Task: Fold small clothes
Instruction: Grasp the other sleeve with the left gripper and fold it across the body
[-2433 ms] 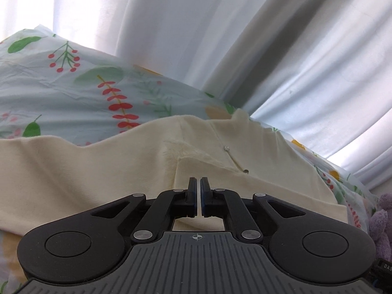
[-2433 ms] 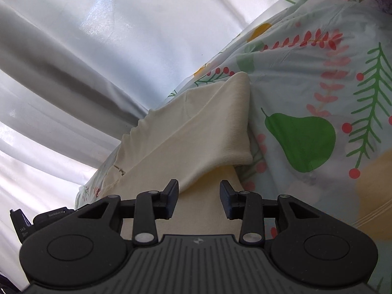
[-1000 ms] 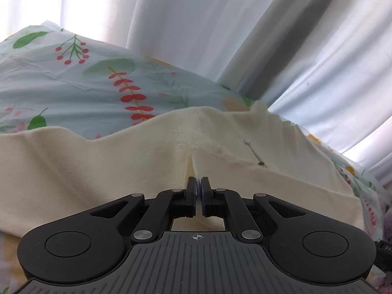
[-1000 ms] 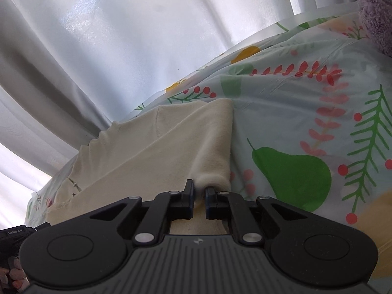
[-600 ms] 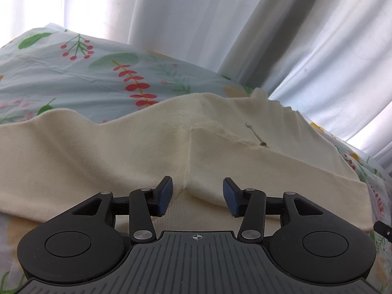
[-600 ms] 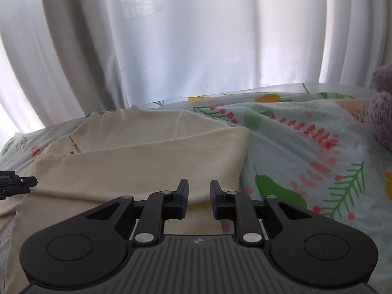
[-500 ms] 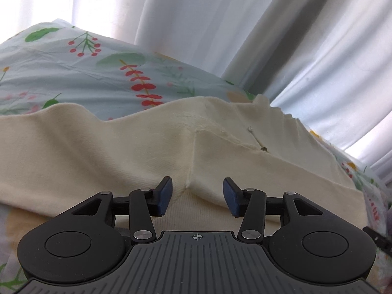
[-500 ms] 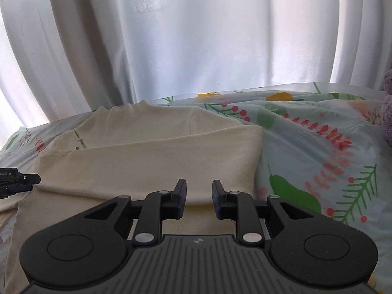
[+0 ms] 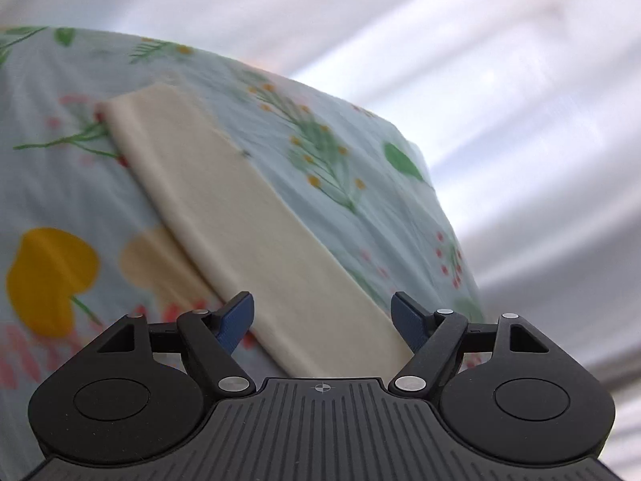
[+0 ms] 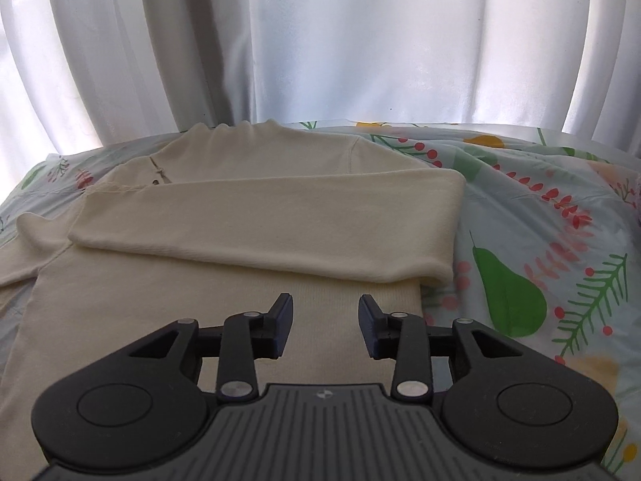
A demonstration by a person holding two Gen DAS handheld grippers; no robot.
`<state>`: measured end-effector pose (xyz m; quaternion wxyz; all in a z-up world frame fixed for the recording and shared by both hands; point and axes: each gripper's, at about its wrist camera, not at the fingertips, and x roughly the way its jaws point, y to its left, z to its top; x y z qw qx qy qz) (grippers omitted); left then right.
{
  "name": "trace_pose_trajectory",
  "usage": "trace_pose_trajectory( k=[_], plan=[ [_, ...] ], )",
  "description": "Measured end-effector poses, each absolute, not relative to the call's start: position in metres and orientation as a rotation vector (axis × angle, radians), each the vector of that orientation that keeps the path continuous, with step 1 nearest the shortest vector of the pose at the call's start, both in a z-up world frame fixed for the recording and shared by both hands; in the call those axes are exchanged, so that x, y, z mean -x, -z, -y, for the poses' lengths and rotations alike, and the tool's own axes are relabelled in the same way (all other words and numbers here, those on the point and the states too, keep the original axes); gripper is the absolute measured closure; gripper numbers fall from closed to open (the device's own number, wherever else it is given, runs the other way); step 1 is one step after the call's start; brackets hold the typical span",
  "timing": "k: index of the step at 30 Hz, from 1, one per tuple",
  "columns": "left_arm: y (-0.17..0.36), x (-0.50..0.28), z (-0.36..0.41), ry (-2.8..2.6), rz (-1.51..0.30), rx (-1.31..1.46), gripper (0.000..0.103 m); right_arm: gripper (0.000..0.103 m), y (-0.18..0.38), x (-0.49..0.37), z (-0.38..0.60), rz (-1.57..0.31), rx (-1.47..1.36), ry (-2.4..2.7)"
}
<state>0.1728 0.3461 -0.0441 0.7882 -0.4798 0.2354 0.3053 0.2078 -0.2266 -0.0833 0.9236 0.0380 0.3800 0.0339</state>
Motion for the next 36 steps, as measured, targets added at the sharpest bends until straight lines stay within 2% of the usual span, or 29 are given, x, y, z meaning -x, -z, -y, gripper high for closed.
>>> trace_pose_trajectory(
  k=[5, 11, 15, 18, 20, 22, 23, 30, 36],
  plan=[
    [0.053, -0.142, -0.397, -0.794, -0.422, 1.147, 0.030, 0.066, 0.085, -0.202, 0.226, -0.785, -0.115, -0.062],
    [0.074, -0.129, -0.424, -0.771, -0.338, 1.284, 0.046, 0.066, 0.077, -0.202, 0.227, -0.772, -0.143, -0.031],
    [0.089, -0.116, -0.437, -0.747, -0.206, 1.414, 0.047, 0.066, 0.070, -0.202, 0.226, -0.758, -0.155, -0.036],
    [0.096, -0.114, -0.444, -0.763, -0.164, 1.452, 0.060, 0.064, 0.068, -0.201, 0.222, -0.752, -0.142, -0.037],
    [0.098, -0.115, -0.449, -0.776, -0.171, 1.451, 0.072, 0.064, 0.068, -0.201, 0.222, -0.754, -0.143, -0.037],
    [0.098, -0.117, -0.453, -0.796, -0.197, 1.426, 0.093, 0.064, 0.069, -0.200, 0.222, -0.755, -0.144, -0.035],
    [0.098, -0.117, -0.454, -0.806, -0.213, 1.414, 0.095, 0.064, 0.069, -0.201, 0.222, -0.757, -0.143, -0.031],
    [0.059, -0.145, -0.426, -0.595, -0.213, 1.256, 0.094, 0.064, 0.065, -0.196, 0.229, -0.740, -0.168, -0.007],
    [-0.009, -0.224, -0.296, -0.112, -0.321, 0.975, 0.094, 0.063, 0.060, -0.191, 0.232, -0.715, -0.192, -0.010]
  ],
)
